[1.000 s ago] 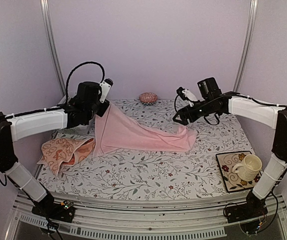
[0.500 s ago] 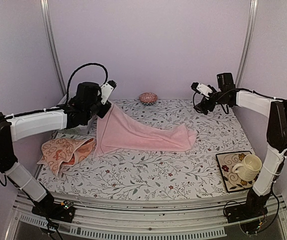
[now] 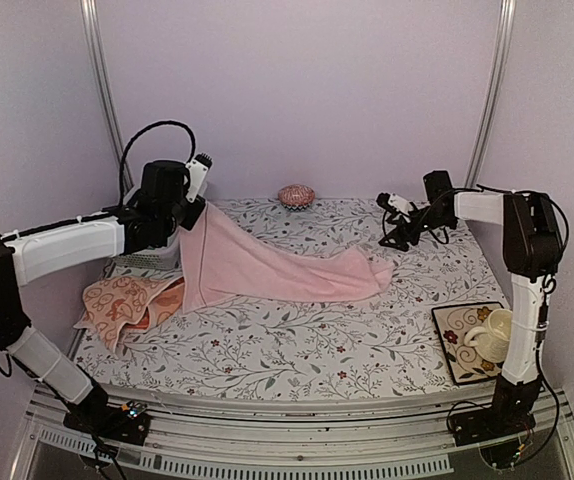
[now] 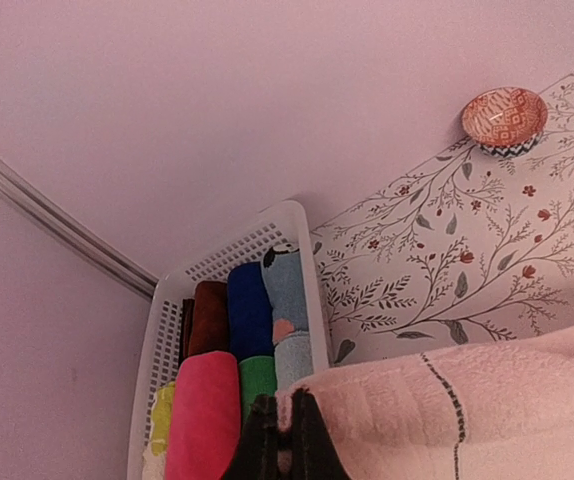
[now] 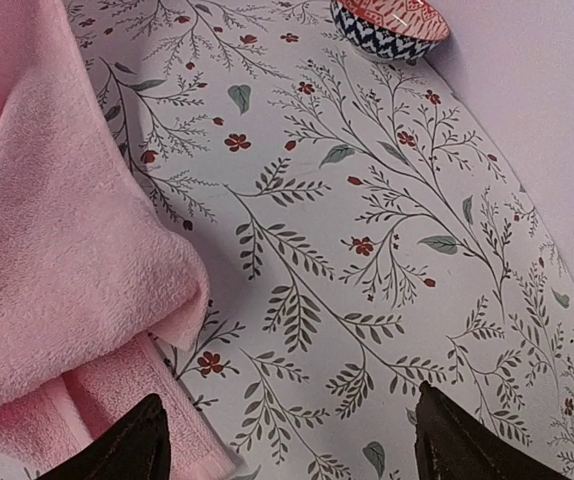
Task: Roll the towels
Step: Flatten out the towel at the center of the board.
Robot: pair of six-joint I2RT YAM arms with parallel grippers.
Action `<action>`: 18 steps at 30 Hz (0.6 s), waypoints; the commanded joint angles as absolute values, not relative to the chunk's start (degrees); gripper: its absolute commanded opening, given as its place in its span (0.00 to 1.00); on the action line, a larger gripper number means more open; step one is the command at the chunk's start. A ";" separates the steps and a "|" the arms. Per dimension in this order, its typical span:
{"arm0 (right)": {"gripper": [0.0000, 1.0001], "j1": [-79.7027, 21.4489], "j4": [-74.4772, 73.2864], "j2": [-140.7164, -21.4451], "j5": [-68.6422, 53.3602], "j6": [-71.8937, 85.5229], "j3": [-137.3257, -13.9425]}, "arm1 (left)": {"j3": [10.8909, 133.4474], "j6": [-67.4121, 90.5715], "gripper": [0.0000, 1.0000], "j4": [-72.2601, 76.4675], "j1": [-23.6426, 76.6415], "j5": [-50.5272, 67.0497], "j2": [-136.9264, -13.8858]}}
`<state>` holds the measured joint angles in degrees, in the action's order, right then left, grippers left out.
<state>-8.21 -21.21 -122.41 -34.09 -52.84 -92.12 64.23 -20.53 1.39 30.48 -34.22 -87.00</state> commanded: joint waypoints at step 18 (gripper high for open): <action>0.68 -13.81 -20.05 -131.55 -35.03 -47.48 -94.97 | 64.86 -18.42 0.00 -0.33 30.40 -33.36 -87.25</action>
<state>-13.54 -21.30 -129.60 -36.45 -49.47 -93.60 64.23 -19.35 0.08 30.48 -33.67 -87.02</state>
